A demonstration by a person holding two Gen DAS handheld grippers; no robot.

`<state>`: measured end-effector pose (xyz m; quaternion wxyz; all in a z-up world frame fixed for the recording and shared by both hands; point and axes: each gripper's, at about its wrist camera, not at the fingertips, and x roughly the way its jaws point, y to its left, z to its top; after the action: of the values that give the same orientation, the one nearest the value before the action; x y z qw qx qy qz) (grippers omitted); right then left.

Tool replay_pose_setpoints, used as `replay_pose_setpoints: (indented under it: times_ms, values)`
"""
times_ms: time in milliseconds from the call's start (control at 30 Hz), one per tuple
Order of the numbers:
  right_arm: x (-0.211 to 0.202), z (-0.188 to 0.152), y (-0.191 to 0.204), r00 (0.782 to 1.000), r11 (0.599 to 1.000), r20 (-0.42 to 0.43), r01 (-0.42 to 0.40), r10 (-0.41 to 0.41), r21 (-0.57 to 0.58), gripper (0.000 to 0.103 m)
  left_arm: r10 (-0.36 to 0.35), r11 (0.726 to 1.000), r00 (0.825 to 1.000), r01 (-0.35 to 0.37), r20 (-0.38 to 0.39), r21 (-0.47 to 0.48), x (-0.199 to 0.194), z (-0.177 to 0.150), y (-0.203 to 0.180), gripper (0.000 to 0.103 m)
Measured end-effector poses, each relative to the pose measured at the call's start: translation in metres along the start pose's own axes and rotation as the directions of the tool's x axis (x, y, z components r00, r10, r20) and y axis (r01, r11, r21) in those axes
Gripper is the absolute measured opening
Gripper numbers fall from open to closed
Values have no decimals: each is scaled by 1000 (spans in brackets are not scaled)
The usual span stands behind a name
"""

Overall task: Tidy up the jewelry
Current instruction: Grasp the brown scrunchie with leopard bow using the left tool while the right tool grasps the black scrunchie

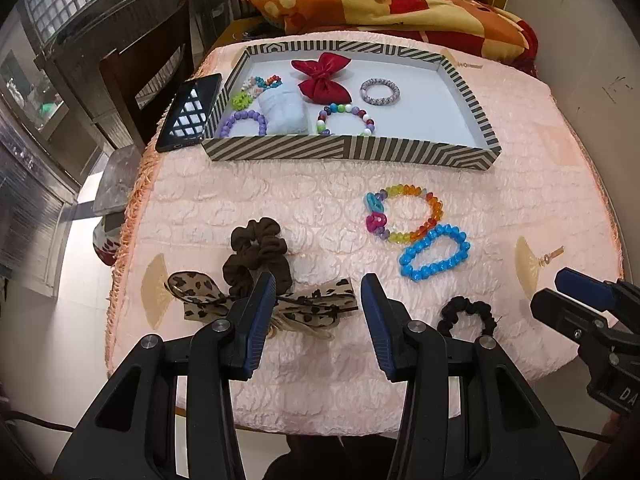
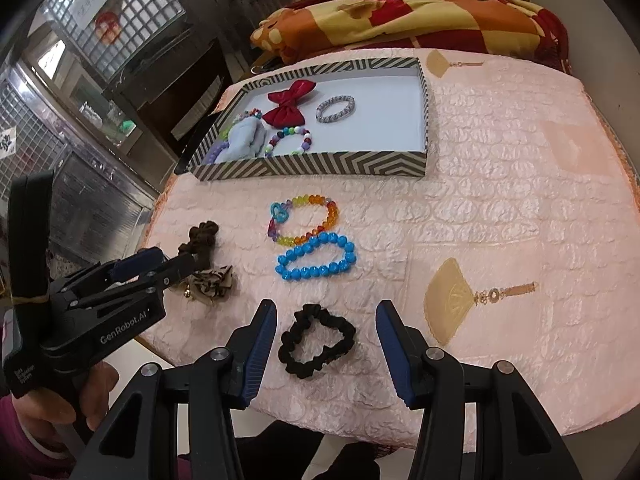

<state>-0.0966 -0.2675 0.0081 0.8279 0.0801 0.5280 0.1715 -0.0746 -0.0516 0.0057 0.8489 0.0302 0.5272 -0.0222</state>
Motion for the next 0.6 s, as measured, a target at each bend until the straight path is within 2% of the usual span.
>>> replay_pose_setpoints:
  times_ms: [167, 367, 600]
  values:
    - [2, -6, -5, 1000, 1000, -5, 9, -9, 1, 49, -6, 1000, 1000, 6, -5, -2, 1, -2, 1, 44]
    - [17, -18, -10, 997, 996, -43, 68, -70, -50, 49, -34, 999, 999, 33, -24, -28, 1, -4, 12, 44]
    - [42, -29, -3, 996, 996, -77, 46, -52, -79, 49, -65, 993, 997, 61, -35, -101, -2, -9, 45, 44]
